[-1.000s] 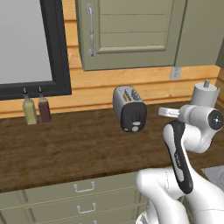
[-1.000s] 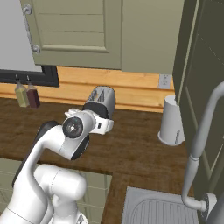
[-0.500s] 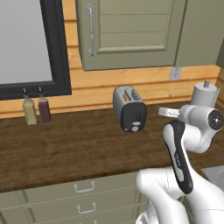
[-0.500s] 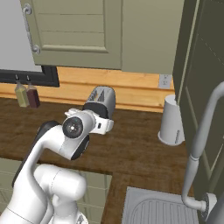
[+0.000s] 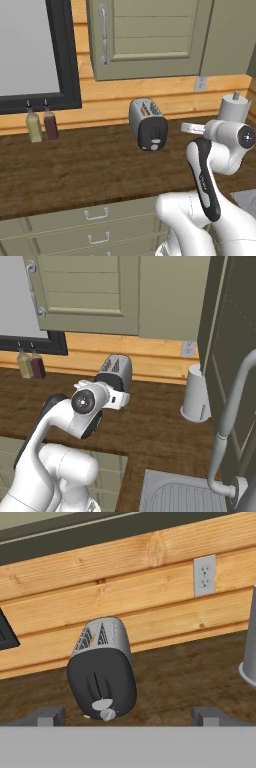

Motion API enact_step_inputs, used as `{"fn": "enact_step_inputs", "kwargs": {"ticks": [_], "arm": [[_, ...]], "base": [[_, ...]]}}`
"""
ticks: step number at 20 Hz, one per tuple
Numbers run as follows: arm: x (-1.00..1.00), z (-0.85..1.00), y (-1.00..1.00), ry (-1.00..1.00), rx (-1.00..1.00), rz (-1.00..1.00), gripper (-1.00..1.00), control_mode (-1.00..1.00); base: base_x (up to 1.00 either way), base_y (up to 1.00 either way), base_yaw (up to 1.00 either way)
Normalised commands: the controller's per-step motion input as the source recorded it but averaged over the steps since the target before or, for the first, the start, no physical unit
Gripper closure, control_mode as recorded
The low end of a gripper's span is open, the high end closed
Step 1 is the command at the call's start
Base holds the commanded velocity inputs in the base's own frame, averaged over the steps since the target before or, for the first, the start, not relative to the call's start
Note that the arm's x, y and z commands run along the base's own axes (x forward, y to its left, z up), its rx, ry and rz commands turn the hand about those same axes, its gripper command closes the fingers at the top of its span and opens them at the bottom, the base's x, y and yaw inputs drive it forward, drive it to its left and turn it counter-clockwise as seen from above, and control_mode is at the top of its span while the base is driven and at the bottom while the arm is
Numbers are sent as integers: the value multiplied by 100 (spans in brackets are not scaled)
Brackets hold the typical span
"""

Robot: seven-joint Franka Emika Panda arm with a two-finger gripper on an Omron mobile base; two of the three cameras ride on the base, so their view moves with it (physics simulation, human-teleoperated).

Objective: Start the toaster. Once the lever pops up, take the bread to the plate on the dining counter.

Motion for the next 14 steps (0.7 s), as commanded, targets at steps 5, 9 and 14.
{"fn": "enact_step_inputs", "kwargs": {"ticks": [5,9,14], "arm": [[0,0,0,0,0,0,-100,-100],[0,0,0,0,0,0,-100,-100],[0,0,0,0,0,0,-100,-100]], "base": [[0,0,0],[0,0,0],[0,0,0]]}}
